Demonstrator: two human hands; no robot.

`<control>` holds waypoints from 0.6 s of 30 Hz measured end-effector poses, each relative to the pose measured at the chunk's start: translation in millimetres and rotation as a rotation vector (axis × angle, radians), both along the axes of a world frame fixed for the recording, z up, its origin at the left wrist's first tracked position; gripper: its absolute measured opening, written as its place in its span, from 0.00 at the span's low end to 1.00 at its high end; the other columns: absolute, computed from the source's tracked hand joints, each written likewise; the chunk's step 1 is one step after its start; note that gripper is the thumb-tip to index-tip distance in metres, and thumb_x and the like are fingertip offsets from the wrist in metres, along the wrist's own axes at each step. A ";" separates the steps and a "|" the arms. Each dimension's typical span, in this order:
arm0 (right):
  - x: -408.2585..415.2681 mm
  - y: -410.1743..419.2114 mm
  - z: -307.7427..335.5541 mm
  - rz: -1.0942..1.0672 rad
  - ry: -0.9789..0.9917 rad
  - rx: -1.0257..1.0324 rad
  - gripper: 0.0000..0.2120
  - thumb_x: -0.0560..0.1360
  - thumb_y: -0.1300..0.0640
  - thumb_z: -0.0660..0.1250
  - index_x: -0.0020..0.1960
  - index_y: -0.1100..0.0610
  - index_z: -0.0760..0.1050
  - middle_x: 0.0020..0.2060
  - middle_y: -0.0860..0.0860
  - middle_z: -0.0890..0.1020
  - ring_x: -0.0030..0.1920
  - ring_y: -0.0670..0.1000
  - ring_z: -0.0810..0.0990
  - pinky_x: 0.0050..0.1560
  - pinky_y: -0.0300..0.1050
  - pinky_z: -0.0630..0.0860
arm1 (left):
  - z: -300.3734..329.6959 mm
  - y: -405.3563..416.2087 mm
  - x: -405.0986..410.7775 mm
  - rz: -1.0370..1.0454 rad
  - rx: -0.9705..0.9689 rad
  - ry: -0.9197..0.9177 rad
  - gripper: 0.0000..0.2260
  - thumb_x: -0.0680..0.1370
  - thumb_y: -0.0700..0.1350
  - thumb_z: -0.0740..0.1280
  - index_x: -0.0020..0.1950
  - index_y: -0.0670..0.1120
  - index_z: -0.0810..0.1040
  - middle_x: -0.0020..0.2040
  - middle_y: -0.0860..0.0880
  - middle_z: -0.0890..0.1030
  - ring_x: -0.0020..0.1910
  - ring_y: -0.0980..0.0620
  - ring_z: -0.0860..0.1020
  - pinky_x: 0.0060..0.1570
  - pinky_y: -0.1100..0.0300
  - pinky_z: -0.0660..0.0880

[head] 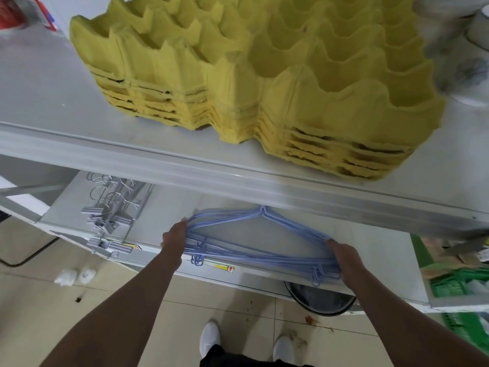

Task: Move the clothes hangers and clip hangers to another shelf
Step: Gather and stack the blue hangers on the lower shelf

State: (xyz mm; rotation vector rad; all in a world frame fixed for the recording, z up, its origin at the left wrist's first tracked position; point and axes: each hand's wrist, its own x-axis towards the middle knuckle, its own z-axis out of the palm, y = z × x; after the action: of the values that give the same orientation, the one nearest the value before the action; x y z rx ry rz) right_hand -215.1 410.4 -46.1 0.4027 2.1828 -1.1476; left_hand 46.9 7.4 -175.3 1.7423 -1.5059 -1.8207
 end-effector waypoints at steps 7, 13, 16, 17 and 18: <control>-0.8 5.9 0.8 0.005 -0.058 0.013 0.42 0.62 0.32 0.71 0.63 0.62 0.75 0.56 0.59 0.79 0.53 0.64 0.79 0.59 0.62 0.77 | 124.8 58.2 -22.5 -0.028 -0.095 -0.019 0.24 0.77 0.63 0.61 0.60 0.45 0.75 0.52 0.46 0.70 0.55 0.41 0.75 0.64 0.44 0.72; -8.4 10.2 2.0 -0.021 -0.135 -0.047 0.43 0.58 0.30 0.73 0.61 0.60 0.76 0.56 0.60 0.81 0.53 0.64 0.81 0.57 0.62 0.79 | 135.5 68.0 -17.8 0.002 -0.109 0.085 0.14 0.81 0.56 0.61 0.49 0.45 0.74 0.51 0.40 0.75 0.37 0.43 0.78 0.44 0.47 0.80; -0.6 15.4 13.2 -0.064 -0.134 -0.122 0.27 0.70 0.37 0.71 0.50 0.62 0.77 0.44 0.60 0.82 0.39 0.60 0.83 0.40 0.53 0.82 | 139.2 72.3 -16.1 -0.007 -0.056 0.145 0.12 0.82 0.52 0.58 0.54 0.44 0.75 0.46 0.41 0.76 0.36 0.48 0.75 0.30 0.59 0.76; 2.1 18.4 14.3 -0.072 -0.122 -0.139 0.24 0.73 0.39 0.69 0.48 0.61 0.76 0.41 0.60 0.81 0.36 0.59 0.82 0.37 0.50 0.81 | 140.5 73.0 -16.3 -0.013 -0.031 0.156 0.12 0.83 0.51 0.58 0.56 0.45 0.76 0.44 0.42 0.76 0.36 0.49 0.75 0.28 0.61 0.75; 4.2 21.9 11.8 -0.084 -0.103 -0.150 0.22 0.74 0.40 0.68 0.47 0.61 0.76 0.40 0.60 0.81 0.34 0.59 0.81 0.35 0.48 0.80 | 140.5 72.3 -16.2 -0.021 -0.009 0.161 0.13 0.83 0.51 0.57 0.56 0.45 0.77 0.42 0.43 0.77 0.36 0.49 0.75 0.29 0.61 0.75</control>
State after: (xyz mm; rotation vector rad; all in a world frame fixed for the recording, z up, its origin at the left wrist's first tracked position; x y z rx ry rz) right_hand -210.9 432.3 -34.3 0.4814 1.9928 -1.2972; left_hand 30.7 79.8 -34.8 1.5404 -1.4715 -1.9097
